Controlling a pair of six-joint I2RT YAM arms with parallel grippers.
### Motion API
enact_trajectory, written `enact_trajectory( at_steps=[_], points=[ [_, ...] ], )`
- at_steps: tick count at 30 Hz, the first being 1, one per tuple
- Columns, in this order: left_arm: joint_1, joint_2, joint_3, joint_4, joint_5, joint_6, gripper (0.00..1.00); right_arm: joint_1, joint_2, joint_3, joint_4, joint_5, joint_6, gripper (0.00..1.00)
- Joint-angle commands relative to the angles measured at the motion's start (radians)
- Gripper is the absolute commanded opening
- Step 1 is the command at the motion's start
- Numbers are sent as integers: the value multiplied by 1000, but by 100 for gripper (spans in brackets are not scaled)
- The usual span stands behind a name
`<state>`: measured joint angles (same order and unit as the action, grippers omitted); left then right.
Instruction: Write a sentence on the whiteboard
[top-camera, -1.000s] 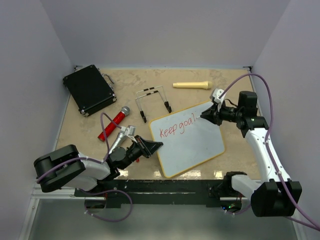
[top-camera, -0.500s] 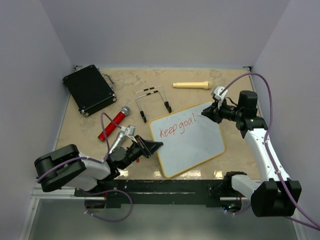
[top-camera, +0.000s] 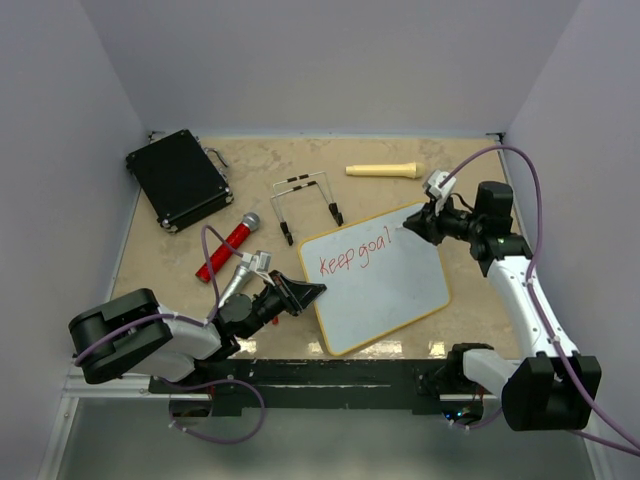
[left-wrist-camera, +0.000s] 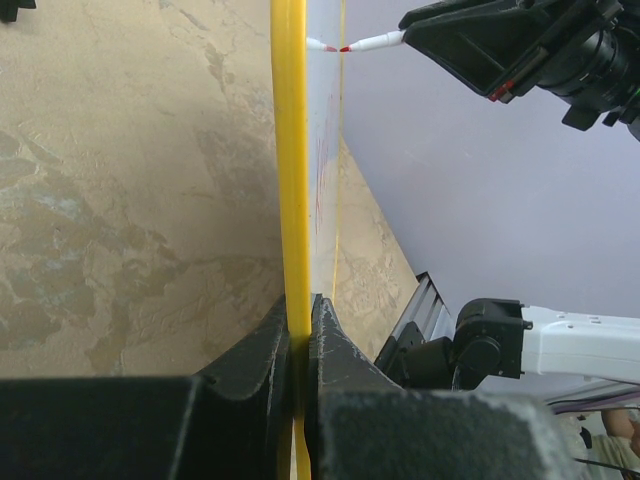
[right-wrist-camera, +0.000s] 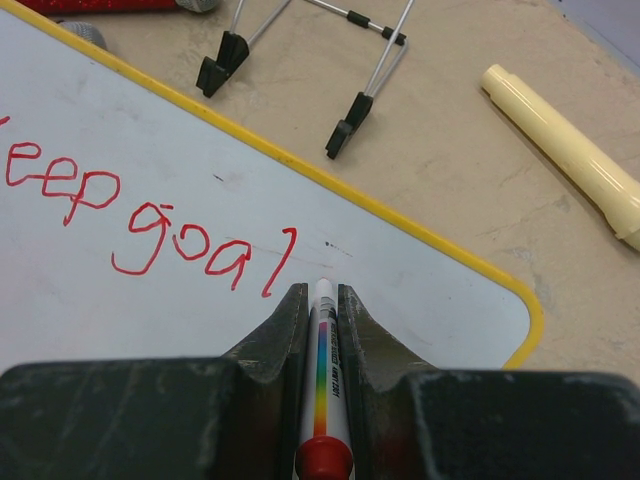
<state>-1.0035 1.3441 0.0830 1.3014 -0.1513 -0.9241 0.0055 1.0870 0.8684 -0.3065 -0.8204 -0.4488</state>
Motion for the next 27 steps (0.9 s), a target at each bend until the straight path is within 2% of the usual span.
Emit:
enact_trajectory(
  at_steps=[1, 14, 22, 27],
  points=[
    [0, 7, 9, 45, 9, 80, 0, -4, 11, -12, 44, 12, 18, 0],
    [0, 20, 17, 52, 21, 85, 0, 28, 19, -26, 66, -6, 25, 0],
    [0, 20, 17, 52, 18, 87, 0, 34, 65, 21, -69, -23, -63, 0],
    [0, 18, 15, 52, 15, 85, 0, 34, 47, 17, -54, 36, -50, 0]
  ],
)
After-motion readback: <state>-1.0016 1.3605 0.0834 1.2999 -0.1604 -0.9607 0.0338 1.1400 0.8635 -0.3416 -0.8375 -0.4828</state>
